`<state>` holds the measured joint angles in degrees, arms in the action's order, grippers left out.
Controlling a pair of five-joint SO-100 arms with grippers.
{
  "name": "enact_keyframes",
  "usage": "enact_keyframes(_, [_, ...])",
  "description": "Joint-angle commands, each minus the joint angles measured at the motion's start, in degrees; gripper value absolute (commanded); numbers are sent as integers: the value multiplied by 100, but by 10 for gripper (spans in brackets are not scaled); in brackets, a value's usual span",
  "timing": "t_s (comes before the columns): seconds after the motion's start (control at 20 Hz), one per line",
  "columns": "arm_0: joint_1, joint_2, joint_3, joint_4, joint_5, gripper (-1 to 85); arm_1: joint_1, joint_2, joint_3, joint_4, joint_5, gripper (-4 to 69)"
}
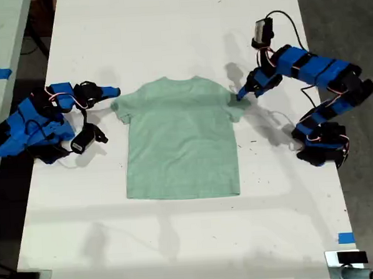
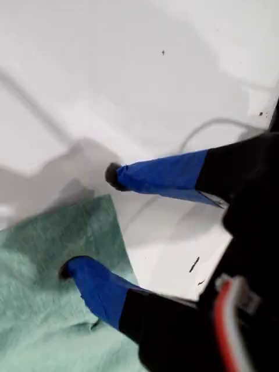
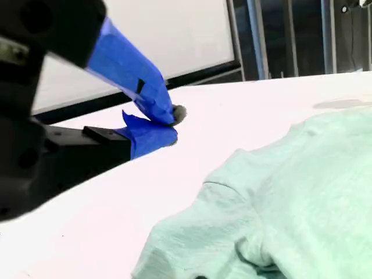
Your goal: Fold t shirt
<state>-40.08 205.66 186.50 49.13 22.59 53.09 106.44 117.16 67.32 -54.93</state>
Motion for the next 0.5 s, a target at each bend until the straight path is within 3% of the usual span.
enact_keyframes(0.0, [-70, 44, 202, -105, 0, -3, -396, -439, 202, -773, 123, 262])
enact_keyframes(0.05, [-44, 44, 202, -105, 0, -3, -492, -598, 290, -932, 193, 245])
enact_keyframes(0.15, [-26, 44, 202, -105, -9, -3, -571, -659, 396, -1063, 264, 18])
enact_keyframes(0.3, [-35, 44, 202, -105, -18, -3, -439, -167, 387, -738, 185, 12])
enact_keyframes(0.45, [-44, 44, 202, -97, -26, -3, -422, 1257, -193, 272, 299, 12])
